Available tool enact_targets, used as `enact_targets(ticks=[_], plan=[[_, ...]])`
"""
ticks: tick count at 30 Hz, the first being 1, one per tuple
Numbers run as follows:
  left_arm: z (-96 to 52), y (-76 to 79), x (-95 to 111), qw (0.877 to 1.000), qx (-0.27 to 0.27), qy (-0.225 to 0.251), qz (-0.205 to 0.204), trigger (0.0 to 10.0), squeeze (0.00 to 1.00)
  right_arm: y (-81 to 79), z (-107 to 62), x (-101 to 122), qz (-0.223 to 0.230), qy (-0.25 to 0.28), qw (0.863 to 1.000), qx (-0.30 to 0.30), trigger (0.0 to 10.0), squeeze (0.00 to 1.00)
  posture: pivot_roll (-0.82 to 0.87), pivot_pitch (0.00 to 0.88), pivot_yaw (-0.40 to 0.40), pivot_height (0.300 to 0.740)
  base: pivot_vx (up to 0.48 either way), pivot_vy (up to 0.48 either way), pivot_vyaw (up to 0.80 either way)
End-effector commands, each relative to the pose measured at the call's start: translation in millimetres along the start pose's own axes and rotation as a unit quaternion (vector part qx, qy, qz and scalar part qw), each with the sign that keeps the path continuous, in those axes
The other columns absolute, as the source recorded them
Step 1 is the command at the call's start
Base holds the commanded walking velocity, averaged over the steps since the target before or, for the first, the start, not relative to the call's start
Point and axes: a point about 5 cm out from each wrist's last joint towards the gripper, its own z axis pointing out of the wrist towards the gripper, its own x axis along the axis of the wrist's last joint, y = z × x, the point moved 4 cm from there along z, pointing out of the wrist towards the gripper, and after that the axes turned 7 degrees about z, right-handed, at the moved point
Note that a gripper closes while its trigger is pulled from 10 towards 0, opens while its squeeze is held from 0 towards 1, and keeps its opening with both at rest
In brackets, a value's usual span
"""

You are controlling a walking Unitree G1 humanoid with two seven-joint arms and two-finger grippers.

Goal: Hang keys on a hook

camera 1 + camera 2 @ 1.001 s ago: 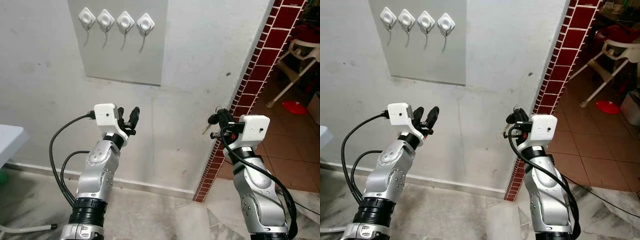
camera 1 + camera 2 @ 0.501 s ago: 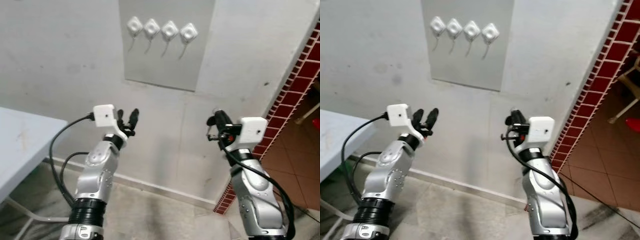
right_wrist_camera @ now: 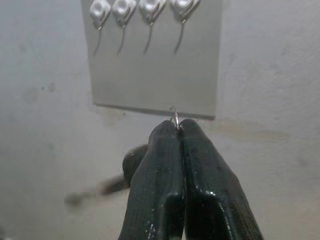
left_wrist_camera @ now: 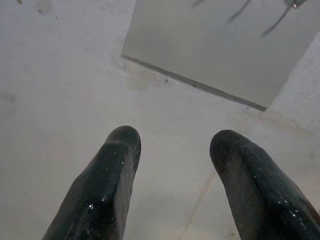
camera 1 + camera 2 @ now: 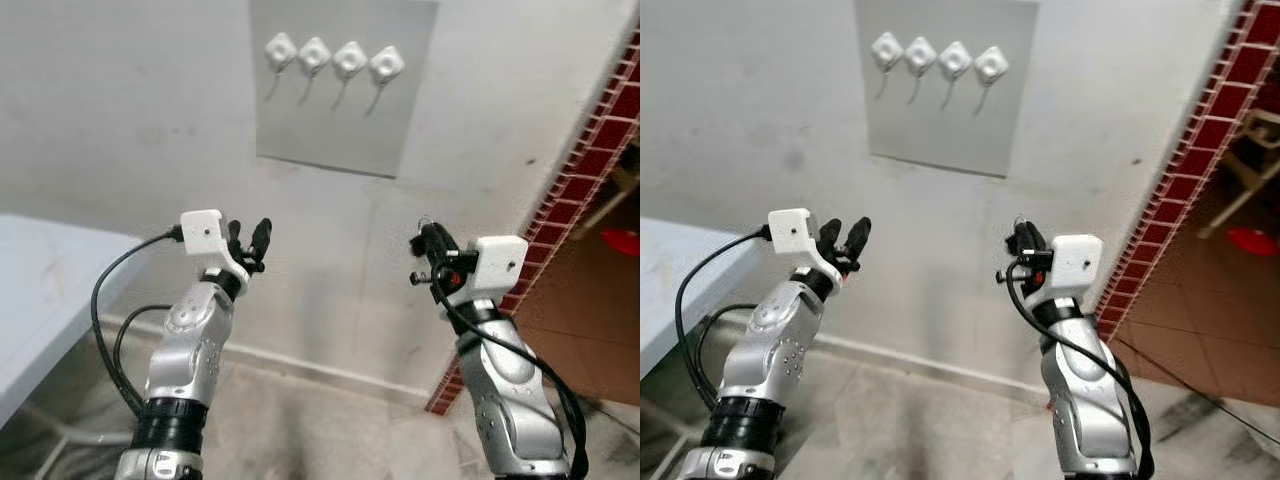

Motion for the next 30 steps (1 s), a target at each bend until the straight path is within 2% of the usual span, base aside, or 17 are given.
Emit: enact_targets(ticks=[1,15,30], plan=[[0.9,-0.5,5.3,1.0,-0.001,0.005,0.003,10.0,0.0,-2.2,1.6,8.4,-0.001,0.014,1.0,0.005,10.0,0.0,0.05,0.072,-0.015,0.74,0.0,0.364,0.0],[1.0,0.1,3.7,1.0,-0.002,0.0,0.003,10.0,0.0,-2.7,0.4,7.9,-0.001,0.012,1.0,0.006,10.0,0.0,0.05,0.075,-0.015,0.74,0.0,0.411,0.0],[0.4,3.8,3.2,1.0,-0.013,-0.004,0.018,10.0,0.0,-3.8,-0.1,7.9,0.0,0.01,1.0,0.008,10.0,0.0,0.05,0.078,-0.016,0.74,0.0,0.0,0.0]])
